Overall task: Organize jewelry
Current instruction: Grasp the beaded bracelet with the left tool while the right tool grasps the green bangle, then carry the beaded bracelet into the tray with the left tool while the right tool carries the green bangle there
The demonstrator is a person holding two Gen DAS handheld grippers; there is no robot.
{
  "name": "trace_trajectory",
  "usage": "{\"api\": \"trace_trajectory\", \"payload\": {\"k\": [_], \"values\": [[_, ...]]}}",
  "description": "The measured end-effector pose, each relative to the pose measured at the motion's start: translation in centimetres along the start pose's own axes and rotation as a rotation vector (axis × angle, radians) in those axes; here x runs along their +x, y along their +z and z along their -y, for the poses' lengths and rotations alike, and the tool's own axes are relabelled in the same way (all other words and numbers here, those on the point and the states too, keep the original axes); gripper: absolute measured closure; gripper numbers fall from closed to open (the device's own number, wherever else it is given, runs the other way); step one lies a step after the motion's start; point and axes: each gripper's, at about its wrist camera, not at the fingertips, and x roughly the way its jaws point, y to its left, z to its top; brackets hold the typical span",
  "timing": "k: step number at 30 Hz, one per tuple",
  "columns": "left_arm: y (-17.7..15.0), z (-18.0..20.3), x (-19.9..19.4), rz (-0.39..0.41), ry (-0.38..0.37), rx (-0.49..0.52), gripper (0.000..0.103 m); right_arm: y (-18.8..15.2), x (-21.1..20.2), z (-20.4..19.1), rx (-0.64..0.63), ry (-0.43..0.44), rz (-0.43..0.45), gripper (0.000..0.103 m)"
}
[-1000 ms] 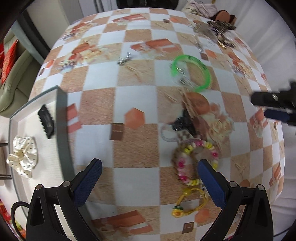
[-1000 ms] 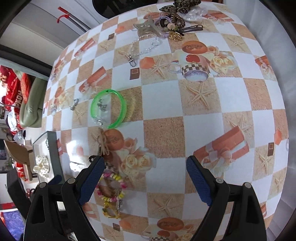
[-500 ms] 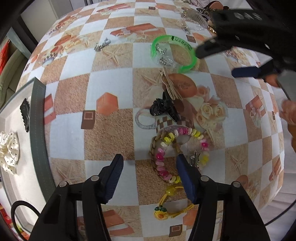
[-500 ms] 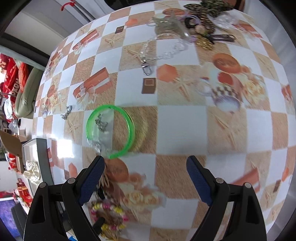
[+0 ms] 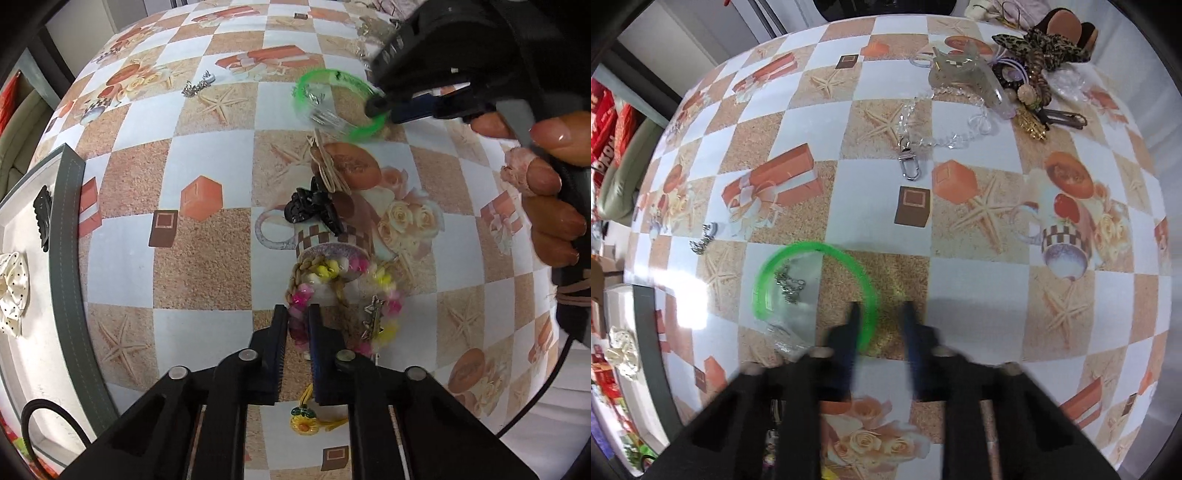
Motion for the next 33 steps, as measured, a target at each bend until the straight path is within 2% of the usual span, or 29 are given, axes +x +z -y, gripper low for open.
{"api": "trace_trajectory", "payload": {"k": [6,18,26,33], "values": [[0.4,-0.7,-1.5,0.030,-0.064,-0.027,0.088,-0.6,-1.4,1.1,0.038,0.012,0.037,0.096],[1.2,-2.1,-4.3,0.062,-0.103,-0.038,0.088,-3.9,-5.0,3.4,0.105,0.080,0.029,0.096],[-0.1,-3.9,-6.5,0.083,-0.105,-0.052,0.088,-6.4,-7.0,3.4,0.123,0.093,0.011,0.096],[-1.0,-6.3,-8.1,0.113,-0.113,-0.091,0.088,-8.0,-8.8,1.2,0.104,0.104,0.012,0.096]]}}
